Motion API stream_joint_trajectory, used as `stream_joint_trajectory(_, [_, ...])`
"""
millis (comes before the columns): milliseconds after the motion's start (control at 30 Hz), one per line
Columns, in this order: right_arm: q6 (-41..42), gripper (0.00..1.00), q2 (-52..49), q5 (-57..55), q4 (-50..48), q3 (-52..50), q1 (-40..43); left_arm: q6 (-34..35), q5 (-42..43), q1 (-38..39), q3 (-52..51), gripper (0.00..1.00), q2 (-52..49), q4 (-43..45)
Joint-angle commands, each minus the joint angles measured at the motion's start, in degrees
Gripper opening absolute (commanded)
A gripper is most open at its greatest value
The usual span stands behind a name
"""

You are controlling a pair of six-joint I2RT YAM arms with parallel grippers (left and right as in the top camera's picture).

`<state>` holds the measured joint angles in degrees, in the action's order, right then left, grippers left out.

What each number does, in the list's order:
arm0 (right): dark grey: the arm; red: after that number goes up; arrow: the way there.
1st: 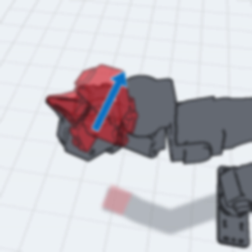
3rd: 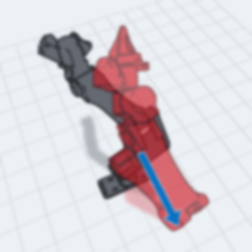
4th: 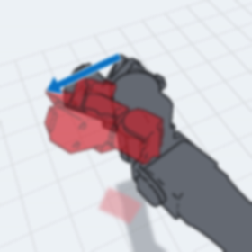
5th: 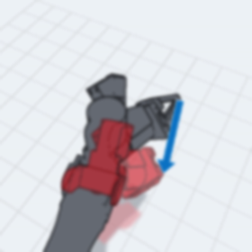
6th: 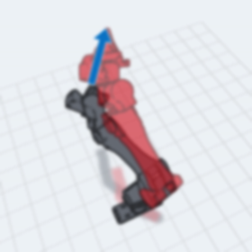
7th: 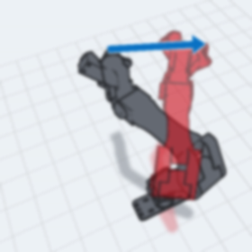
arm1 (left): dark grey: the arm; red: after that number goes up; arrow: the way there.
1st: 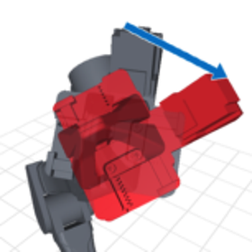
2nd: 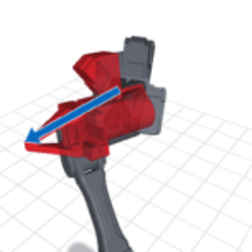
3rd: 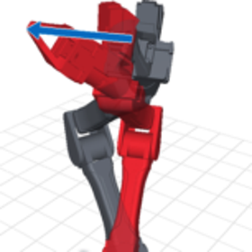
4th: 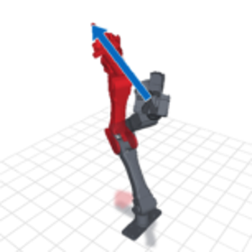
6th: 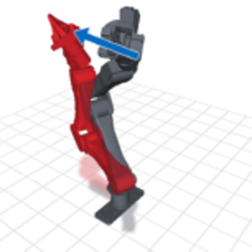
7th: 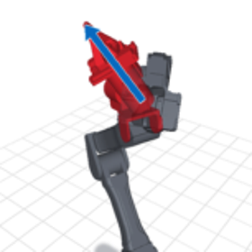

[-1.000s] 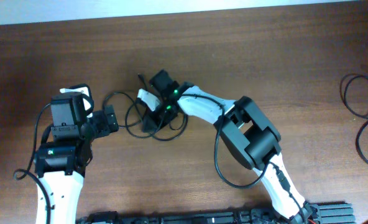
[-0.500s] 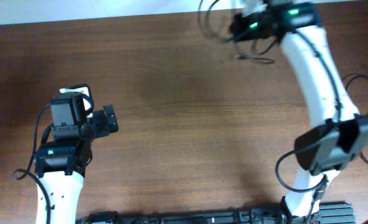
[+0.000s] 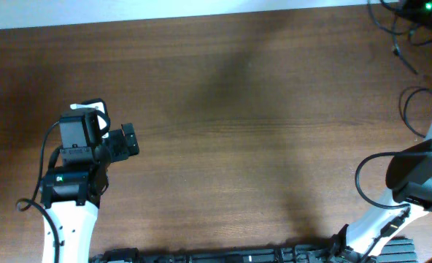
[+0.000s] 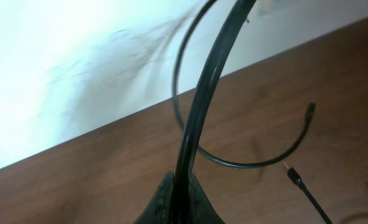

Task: Untangle cables

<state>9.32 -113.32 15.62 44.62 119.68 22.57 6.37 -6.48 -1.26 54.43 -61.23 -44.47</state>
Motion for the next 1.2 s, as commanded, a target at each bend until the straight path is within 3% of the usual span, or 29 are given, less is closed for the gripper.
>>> stream_joint_trajectory(0, [0.6, 0.04, -0.8, -7.1, -0.3, 0.0, 1.1, -0.9, -0.4, -0.2, 0.2, 0.99, 0.5, 0.0])
stream_joint_trajectory(100, [0.6, 0.04, -2.4, -11.7, -0.2, -1.0, 1.1, -0.9, -0.4, -0.2, 0.2, 0.99, 0.5, 0.0])
stream_joint_trajectory(367, [0.7, 0.05, -13.1, -11.4, 1.7, -1.1, 1.0, -0.9, -0.4, -0.2, 0.2, 0.99, 0.5, 0.0])
stream_joint_trajectory(400, [0.6, 0.24, -14.3, -11.4, 2.7, -1.1, 1.0, -0.9, -0.4, -0.2, 0.2, 0.99, 0.5, 0.0])
stream_joint_trajectory(433, [0.6, 0.72, -14.8, -11.4, 3.4, -1.1, 1.0, -0.9, -0.4, -0.2, 0.2, 0.99, 0.5, 0.0])
stream_joint_trajectory(500, [0.6, 0.99, -14.8, -11.4, 3.6, -1.1, 1.0, -0.9, -0.4, -0.2, 0.2, 0.99, 0.5, 0.0])
stream_joint_trajectory(800, [-1.4, 0.99, -11.8, -6.6, 10.3, -0.1, 1.0, -0.9, -0.4, -0.2, 0.2, 0.99, 0.5, 0.0])
stream_joint_trajectory(900, [-1.4, 0.99, -7.0, -4.1, 14.4, 3.1, 1.0, -0.9, -0.4, -0.2, 0.2, 0.99, 0.5, 0.0])
stream_joint_trajectory(1033, [-9.9, 0.99, 3.0, 0.8, 17.4, 6.3, 0.2, -0.9, -0.4, -0.2, 0.2, 0.99, 0.5, 0.0])
stream_joint_trajectory(1167, [-10.6, 0.99, 14.3, 0.7, 18.1, 6.3, -3.3, -0.9, -0.4, -0.2, 0.2, 0.99, 0.5, 0.0])
